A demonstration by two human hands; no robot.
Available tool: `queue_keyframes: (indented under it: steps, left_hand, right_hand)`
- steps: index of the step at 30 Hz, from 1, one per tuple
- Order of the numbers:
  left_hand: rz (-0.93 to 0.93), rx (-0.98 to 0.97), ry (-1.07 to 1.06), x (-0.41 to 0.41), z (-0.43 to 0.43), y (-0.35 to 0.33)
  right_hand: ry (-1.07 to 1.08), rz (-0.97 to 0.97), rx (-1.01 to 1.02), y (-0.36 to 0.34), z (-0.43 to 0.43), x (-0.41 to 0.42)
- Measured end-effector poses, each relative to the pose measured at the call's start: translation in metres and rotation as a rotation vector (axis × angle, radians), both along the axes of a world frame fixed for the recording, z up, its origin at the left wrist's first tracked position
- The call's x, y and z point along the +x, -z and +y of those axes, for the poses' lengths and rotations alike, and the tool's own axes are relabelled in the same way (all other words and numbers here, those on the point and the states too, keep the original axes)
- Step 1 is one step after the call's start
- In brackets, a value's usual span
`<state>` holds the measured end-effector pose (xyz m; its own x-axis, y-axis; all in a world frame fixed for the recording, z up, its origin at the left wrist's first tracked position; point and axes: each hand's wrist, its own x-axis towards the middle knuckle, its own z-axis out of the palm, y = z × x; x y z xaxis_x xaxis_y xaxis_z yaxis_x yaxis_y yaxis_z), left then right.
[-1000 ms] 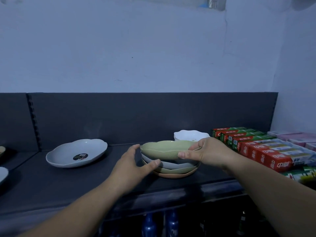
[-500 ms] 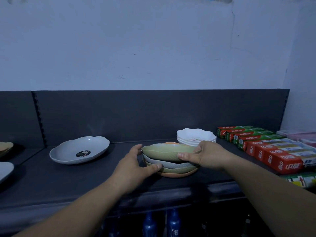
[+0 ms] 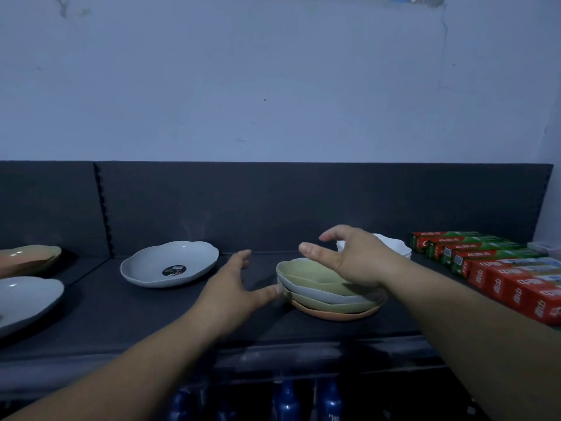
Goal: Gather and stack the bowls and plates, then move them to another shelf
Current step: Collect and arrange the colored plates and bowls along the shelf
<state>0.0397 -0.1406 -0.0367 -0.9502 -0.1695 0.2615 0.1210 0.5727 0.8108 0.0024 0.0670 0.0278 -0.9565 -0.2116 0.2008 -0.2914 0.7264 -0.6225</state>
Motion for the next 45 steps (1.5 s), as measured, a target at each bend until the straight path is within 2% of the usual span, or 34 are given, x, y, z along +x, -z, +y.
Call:
queue_keyframes:
  steps: [8, 13, 19, 23, 32, 40, 45]
  left_hand:
    - [0.017, -0.076, -0.179, 0.013, -0.104, -0.029]
    - [-0.102, -0.193, -0.241, 0.010, -0.182, -0.041]
    - [-0.282, -0.313, -0.219, -0.006, -0.237, -0.045]
    - [-0.372, -0.370, -0.151, -0.015, -0.251, -0.044]
    - [-0.477, -0.499, -0.015, -0.030, -0.259, -0.038]
    - [-0.457, -0.473, 0.025, -0.033, -0.249, -0.039]
    - [-0.341, -0.395, 0.003, -0.029, -0.235, -0.047]
  right_hand:
    - [-0.122, 0.001, -0.051, -0.006, -0.106, -0.014]
    - [-0.129, -0.112, -0.034, 0.010, -0.175, -0.031]
    - [-0.056, -0.278, -0.006, 0.033, -0.233, -0.053]
    - [-0.021, -0.372, -0.100, 0.044, -0.258, -0.057]
    - [0.096, -0.455, -0.283, 0.058, -0.276, -0.058]
    - [0.129, -0.491, -0.388, 0.062, -0.270, -0.060]
    - [0.118, -0.446, -0.476, 0.052, -0.251, -0.055]
